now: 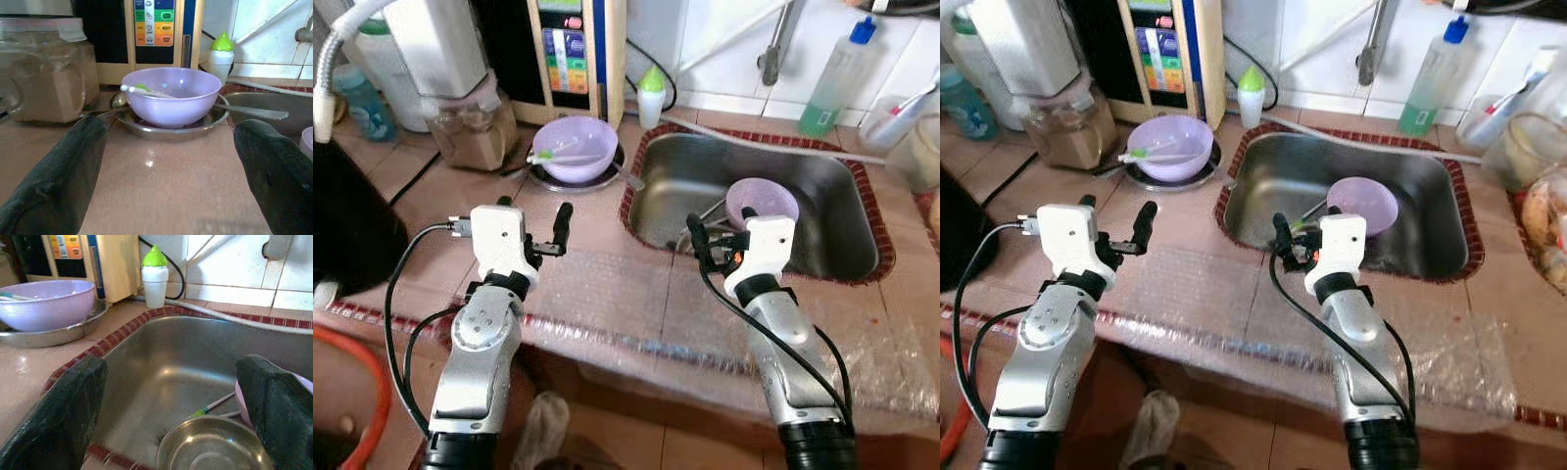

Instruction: Kitchen organization

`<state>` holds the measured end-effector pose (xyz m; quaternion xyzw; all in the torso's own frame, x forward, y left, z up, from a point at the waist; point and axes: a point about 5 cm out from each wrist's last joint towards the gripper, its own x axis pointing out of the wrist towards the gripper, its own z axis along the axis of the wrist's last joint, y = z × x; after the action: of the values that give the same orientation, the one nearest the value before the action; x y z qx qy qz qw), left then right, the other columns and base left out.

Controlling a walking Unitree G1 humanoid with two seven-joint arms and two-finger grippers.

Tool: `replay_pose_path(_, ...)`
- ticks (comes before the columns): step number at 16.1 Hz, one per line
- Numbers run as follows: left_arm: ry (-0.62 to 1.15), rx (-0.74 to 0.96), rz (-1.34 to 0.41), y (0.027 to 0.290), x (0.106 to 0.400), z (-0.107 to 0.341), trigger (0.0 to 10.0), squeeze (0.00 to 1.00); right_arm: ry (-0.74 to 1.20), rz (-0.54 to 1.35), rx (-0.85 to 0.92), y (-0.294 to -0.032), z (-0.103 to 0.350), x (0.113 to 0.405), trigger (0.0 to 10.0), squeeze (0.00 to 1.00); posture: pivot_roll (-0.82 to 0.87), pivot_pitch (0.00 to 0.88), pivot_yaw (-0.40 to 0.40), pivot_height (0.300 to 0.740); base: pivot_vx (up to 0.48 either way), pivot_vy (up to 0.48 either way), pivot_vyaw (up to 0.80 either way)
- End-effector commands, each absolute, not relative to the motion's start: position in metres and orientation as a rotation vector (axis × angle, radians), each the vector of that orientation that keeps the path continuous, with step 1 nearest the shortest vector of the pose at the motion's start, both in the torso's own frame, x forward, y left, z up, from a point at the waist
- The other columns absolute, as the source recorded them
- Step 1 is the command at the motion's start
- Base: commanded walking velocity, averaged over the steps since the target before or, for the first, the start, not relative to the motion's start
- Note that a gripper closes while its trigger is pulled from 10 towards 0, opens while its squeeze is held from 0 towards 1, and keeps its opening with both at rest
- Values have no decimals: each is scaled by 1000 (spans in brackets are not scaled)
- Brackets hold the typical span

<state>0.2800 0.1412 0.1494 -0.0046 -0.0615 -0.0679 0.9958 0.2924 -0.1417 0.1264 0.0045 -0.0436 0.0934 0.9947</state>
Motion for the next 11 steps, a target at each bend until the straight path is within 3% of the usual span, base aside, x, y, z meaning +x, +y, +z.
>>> replay_pose_path(1, -134, -6, -141, 142, 279, 153, 10000, 0, -81, 199, 2, -142, 126, 292, 10000, 0, 20, 0, 35, 740, 0, 0, 0)
replay_pose_path(11, -133, -23, -162, 139, 278, 152, 10000, 0, -78, 207, -1, -139, 125, 295, 10000, 0, 23, 0, 31, 740, 27, 0, 0)
